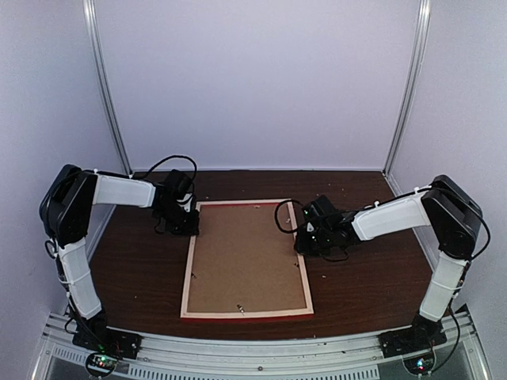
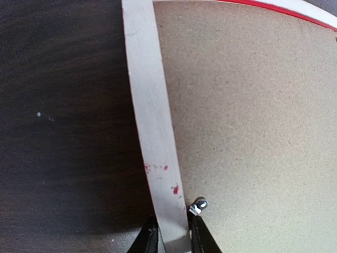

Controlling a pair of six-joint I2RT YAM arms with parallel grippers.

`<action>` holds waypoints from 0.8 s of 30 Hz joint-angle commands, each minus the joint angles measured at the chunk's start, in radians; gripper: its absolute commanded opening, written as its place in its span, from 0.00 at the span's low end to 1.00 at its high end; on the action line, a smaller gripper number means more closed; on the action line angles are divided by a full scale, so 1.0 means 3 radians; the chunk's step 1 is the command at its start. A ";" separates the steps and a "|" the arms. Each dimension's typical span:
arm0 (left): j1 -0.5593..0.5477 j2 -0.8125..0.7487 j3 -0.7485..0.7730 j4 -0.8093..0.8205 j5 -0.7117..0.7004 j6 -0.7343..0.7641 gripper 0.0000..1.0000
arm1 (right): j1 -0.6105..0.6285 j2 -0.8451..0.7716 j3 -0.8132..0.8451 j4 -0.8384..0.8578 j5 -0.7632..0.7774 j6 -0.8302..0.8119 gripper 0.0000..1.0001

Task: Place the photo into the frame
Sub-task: Press the fastener onto the backboard, then rotate the photo frame at the center of the board.

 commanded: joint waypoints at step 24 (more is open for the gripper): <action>-0.0013 -0.0081 0.0208 -0.0390 -0.0081 0.0428 0.70 | -0.0023 0.0160 0.0184 -0.0335 -0.0220 -0.0155 0.00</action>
